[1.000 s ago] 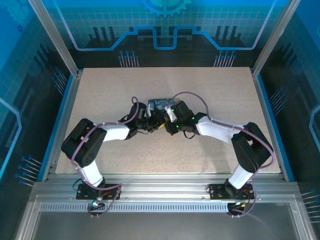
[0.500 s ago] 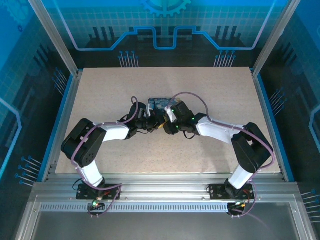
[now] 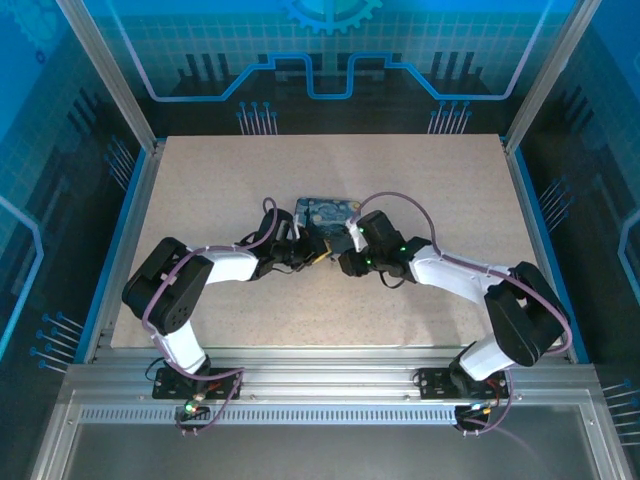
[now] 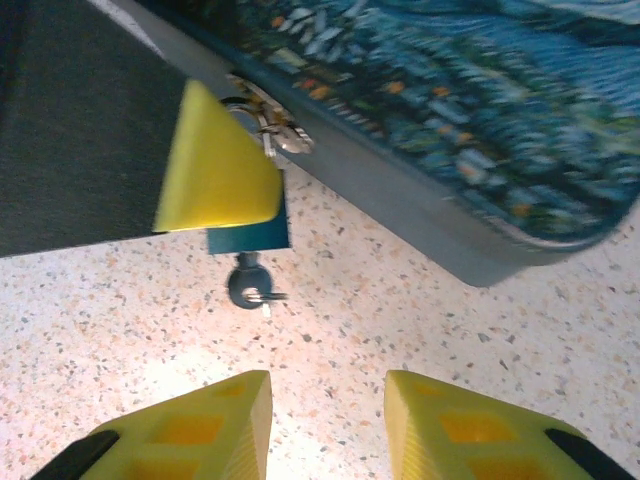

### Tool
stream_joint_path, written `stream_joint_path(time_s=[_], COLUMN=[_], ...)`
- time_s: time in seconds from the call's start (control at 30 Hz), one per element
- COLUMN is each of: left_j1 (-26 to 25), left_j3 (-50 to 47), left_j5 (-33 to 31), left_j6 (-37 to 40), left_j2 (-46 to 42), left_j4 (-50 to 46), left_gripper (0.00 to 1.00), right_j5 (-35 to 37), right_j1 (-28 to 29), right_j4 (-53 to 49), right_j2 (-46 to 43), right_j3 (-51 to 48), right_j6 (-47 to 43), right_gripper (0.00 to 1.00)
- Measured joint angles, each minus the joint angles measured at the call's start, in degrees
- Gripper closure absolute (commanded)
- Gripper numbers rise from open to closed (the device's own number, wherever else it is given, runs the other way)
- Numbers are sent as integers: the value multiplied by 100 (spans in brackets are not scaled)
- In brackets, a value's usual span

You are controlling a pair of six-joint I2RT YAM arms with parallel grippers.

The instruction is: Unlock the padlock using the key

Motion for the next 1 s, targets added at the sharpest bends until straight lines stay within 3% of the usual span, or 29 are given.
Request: stream_joint_path(time_s=[0.3,0.37,0.43,0.7,1.0], left_j1=[-22,-31,-33,-42,-42], left_j3=[42,42,42,42,39], left_j5=[-380,-420,-444,-507,-597], left_j6=[461,496,520,656,660], left_j2=[-140,-188,-234,-437,-503], left_j4=[-879,-951,-957,-1064,-1132], left_gripper=[92,90,81,73,75], right_j5=[-278,-334,-402,-542,-393], right_j1=[-33,-33,-33,-142,-387], right_j4=[208,251,251,291,306], right_j2=[197,302,437,894,1137], right_j3=[-52,-50,11,492,798], right_j6=[229,247,273,389,557], right_gripper=[71,74,75,79,77])
